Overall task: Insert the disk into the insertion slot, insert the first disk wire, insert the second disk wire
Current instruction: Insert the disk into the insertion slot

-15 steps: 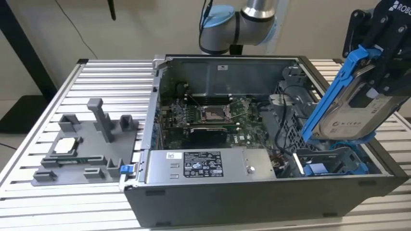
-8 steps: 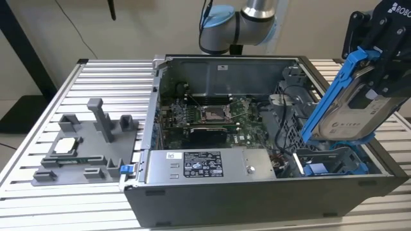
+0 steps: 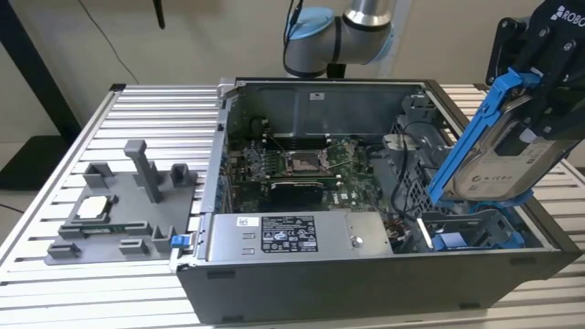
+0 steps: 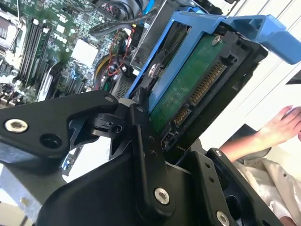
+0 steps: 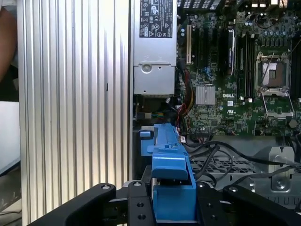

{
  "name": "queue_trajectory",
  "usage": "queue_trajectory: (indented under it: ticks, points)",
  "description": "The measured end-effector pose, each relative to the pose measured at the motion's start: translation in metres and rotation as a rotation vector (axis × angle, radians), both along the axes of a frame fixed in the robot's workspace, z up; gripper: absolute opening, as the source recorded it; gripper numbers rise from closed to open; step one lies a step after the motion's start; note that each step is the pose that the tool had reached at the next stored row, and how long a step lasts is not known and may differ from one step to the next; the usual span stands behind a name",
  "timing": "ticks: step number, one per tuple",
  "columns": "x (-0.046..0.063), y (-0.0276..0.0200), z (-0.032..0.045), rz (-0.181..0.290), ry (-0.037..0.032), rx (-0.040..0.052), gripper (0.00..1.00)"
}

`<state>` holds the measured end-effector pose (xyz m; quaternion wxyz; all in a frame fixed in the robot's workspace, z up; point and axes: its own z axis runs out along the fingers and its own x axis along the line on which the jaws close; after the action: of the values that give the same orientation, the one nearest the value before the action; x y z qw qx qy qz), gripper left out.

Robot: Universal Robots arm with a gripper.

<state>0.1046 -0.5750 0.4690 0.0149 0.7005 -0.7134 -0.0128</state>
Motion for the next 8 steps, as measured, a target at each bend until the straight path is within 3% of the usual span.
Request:
queue_trajectory:
  ticks: [8]
  points:
    - [0.0,0.0,-0.0045,0.0,0.0,0.0,0.0]
